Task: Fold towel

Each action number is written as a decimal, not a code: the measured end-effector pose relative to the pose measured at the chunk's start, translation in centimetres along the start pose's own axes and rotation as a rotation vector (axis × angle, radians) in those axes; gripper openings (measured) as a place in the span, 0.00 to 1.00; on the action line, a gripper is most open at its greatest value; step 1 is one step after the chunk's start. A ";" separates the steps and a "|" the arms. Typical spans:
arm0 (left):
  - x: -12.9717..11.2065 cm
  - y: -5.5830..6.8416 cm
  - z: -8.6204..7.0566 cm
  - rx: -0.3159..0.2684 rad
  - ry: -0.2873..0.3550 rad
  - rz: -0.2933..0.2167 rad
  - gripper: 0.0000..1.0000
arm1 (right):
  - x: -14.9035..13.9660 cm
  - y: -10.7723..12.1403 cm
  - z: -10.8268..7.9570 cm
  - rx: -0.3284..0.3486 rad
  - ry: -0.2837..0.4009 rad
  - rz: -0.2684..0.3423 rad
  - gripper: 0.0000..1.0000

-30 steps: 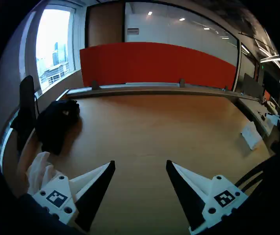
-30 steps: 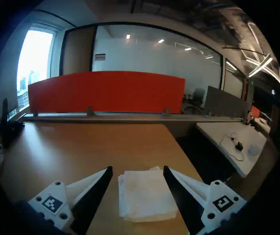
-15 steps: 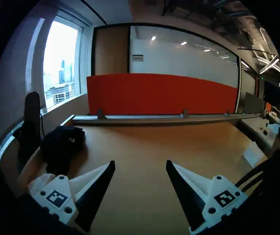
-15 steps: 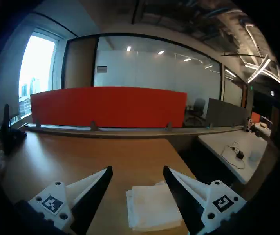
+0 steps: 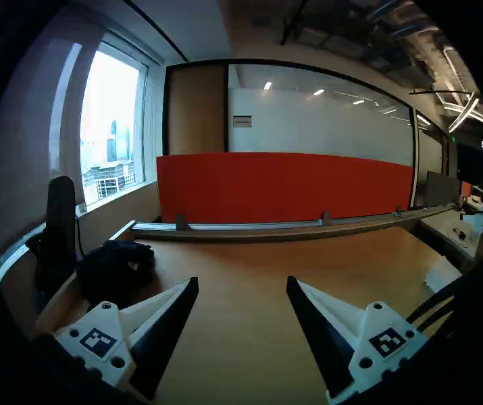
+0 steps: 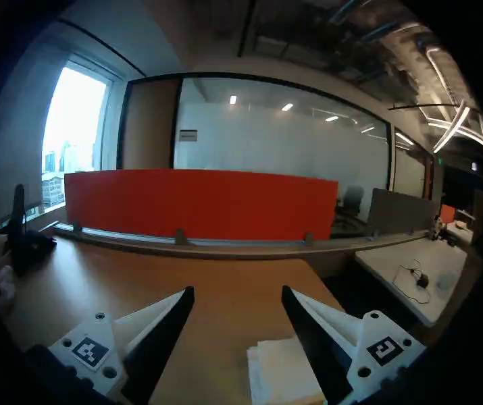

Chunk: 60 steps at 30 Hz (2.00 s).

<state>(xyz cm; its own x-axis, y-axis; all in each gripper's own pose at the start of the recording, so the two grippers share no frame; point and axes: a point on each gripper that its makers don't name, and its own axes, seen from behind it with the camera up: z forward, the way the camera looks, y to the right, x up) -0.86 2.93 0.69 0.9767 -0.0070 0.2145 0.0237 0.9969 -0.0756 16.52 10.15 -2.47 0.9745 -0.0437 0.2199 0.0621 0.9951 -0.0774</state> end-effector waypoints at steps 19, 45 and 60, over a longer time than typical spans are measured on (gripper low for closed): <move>2.5 -0.9 -0.2 -0.009 0.084 -0.013 0.97 | 3.9 -11.2 0.8 0.106 0.079 0.031 1.00; 2.1 -2.0 -0.5 0.005 0.183 -0.004 0.97 | 4.8 -14.0 0.6 0.114 0.083 0.027 1.00; -4.3 -3.0 1.2 0.027 0.217 0.012 0.97 | 3.3 -15.8 1.0 0.123 0.076 0.046 1.00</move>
<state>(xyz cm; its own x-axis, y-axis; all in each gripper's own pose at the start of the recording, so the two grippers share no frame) -5.38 0.02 1.21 1.0000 -0.0091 -0.0008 0.0091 0.9987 -0.0504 18.57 -5.61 0.49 0.9896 0.0000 0.1438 -0.0051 0.9994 0.0355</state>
